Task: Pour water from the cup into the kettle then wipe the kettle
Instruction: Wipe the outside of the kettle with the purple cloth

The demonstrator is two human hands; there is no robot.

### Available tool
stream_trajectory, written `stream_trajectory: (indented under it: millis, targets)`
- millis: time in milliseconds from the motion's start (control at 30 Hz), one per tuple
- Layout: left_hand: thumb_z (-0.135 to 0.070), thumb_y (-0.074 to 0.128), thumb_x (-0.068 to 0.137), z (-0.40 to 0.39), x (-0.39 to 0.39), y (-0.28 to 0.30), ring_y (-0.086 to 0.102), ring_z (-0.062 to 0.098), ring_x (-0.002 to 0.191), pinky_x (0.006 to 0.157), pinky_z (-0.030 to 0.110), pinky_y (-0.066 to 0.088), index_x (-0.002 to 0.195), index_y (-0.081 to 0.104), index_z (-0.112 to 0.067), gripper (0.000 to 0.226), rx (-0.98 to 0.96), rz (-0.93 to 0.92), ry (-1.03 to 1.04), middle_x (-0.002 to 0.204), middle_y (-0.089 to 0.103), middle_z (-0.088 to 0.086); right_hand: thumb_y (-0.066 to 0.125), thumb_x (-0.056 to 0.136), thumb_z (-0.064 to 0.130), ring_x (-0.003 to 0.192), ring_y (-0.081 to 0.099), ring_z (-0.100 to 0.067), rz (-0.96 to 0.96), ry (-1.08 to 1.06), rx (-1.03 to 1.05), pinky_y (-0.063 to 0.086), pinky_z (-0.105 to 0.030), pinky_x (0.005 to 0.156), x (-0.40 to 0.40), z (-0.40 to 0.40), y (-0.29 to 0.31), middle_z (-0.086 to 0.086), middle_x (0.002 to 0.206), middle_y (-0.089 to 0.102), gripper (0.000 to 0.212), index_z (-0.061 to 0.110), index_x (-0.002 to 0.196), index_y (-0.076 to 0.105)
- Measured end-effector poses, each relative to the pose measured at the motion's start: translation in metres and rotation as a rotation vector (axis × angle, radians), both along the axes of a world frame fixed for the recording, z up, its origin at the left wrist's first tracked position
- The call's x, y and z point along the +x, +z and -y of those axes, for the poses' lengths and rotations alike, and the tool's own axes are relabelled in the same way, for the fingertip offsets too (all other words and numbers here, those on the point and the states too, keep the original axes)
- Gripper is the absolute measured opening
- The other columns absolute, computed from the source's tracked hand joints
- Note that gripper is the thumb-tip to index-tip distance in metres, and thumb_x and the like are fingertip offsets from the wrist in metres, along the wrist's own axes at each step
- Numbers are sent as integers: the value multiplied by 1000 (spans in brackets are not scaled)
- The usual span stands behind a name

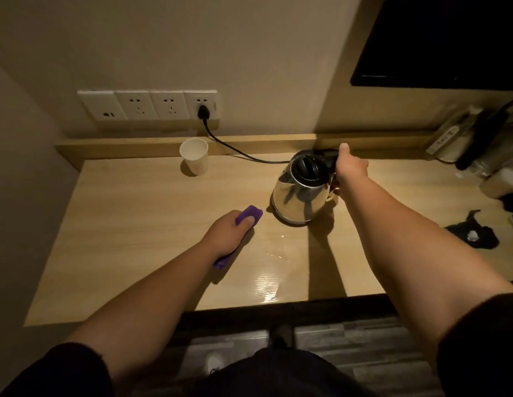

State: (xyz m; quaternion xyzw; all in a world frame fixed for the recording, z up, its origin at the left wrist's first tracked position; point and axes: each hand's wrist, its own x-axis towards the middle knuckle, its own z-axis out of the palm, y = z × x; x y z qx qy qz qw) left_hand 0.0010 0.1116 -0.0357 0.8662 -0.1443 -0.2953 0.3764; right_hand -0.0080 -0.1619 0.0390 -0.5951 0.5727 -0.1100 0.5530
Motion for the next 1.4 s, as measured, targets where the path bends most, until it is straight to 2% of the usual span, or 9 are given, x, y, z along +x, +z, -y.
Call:
stream_trajectory:
  millis: [67, 167, 300, 467, 633, 900, 1033, 1267, 1400]
  targets:
    - [-48, 43, 98, 8, 0, 3, 58, 14, 86, 70, 31, 41, 109, 55, -24, 29, -4, 1, 44, 94, 63, -4, 56, 85, 59, 99, 61, -32, -39, 93, 101, 53, -48, 85, 18, 18, -3, -12, 119, 62, 67, 16, 136, 45]
    - [-48, 43, 98, 14, -1, 4, 59, 14, 85, 70, 31, 42, 109, 56, -24, 29, -1, 9, 106, 93, 63, -5, 61, 80, 49, 85, 63, -31, -168, 359, -3, 53, -43, 69, 38, 32, -12, -13, 103, 66, 62, 12, 129, 53]
    - [-48, 44, 97, 16, -4, 5, 59, 13, 86, 68, 29, 40, 110, 57, -23, 31, 1, 8, 197, 94, 63, -6, 59, 89, 31, 75, 61, -27, -171, 633, -165, 52, -41, 74, 52, 11, 5, -12, 85, 61, 32, 6, 108, 54]
    - [-48, 47, 97, 17, -7, 6, 58, 8, 89, 69, 24, 40, 120, 57, -22, 36, -28, -7, 289, 103, 65, -6, 63, 92, 30, 92, 57, -29, -265, 959, -297, 51, -42, 82, 71, -16, 10, -10, 97, 54, 35, 14, 115, 42]
    - [-50, 45, 97, 29, -2, 13, 51, 18, 118, 93, 32, 42, 146, 33, -29, 55, -67, -14, 386, 138, 49, -5, 65, 91, 28, 91, 60, -27, -248, 1162, -411, 54, -39, 85, 77, -30, 2, -13, 106, 62, 32, 12, 116, 54]
    - [-42, 44, 99, 59, 17, 23, 53, 10, 111, 83, 24, 45, 139, 41, -30, 41, -235, 87, 363, 131, 52, -7, 65, 91, 23, 96, 63, -17, 61, 1162, -303, 52, -27, 76, 51, 7, 10, -4, 118, 60, 50, 25, 138, 48]
    - [-43, 44, 99, 70, 26, 29, 51, 8, 104, 82, 21, 46, 140, 39, -32, 43, -192, 219, 276, 133, 44, -4, 64, 94, 17, 80, 68, -2, 134, 1037, -174, 50, -15, 66, 31, 21, 8, 4, 106, 63, 47, 26, 137, 49]
    - [-43, 45, 98, 99, 18, 35, 50, 13, 106, 82, 34, 54, 138, 36, -36, 42, -113, 510, 13, 127, 44, -3, 63, 93, 16, 94, 69, -12, 184, 961, -119, 55, -34, 89, 24, 30, -2, 4, 109, 66, 48, 25, 138, 50]
    - [-44, 44, 97, 119, 10, 35, 48, 19, 109, 82, 35, 51, 134, 45, -30, 39, -60, 695, -94, 128, 45, 2, 62, 94, 19, 100, 62, -16, 196, 982, -180, 52, -32, 86, 23, 28, 1, 5, 110, 62, 46, 24, 138, 50]
